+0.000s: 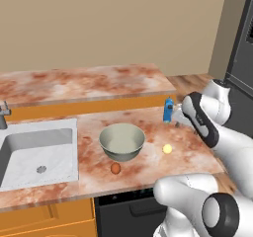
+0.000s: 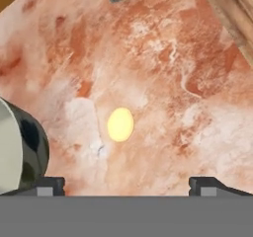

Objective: Gather the eggs and milk located in the vicinity of the sink area and place them right next to the bowl.

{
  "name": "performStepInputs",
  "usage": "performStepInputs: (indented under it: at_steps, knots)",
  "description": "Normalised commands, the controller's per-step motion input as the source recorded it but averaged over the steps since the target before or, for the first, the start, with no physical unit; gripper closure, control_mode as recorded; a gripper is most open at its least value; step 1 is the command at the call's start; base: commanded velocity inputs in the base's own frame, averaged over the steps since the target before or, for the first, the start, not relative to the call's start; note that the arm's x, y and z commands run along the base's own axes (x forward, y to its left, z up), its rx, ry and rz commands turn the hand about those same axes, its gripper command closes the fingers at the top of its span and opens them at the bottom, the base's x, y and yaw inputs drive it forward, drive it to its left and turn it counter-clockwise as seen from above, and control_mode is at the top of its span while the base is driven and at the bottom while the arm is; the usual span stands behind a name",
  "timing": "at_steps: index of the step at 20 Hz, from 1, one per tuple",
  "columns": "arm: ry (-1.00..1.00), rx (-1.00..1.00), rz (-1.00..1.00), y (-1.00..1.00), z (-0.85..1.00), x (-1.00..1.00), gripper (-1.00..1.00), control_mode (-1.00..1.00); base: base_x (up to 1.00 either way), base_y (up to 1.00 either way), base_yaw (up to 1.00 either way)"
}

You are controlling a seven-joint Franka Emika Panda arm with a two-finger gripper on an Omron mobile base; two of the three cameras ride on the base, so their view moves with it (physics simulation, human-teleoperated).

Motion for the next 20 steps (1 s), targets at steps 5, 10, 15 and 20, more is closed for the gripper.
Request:
performStepInputs:
  at_steps: [5, 10, 15, 20]
  knots:
    - [0.0, -0.2, 0.0, 0.04, -0.29, 0.44, -1.0, -1.0, 0.0, 0.0, 0.0]
    - [0.05, -0.07, 0.0, 0.03, -0.15, 0.22, -1.0, -1.0, 0.0, 0.0, 0.0]
    - [0.1, 0.0, 0.0, 0.16, -0.19, 0.01, -1.0, -1.0, 0.0, 0.0, 0.0]
    - [0.06, 0.0, 0.0, 0.23, -0.26, 0.0, -1.0, -1.0, 0.0, 0.0, 0.0]
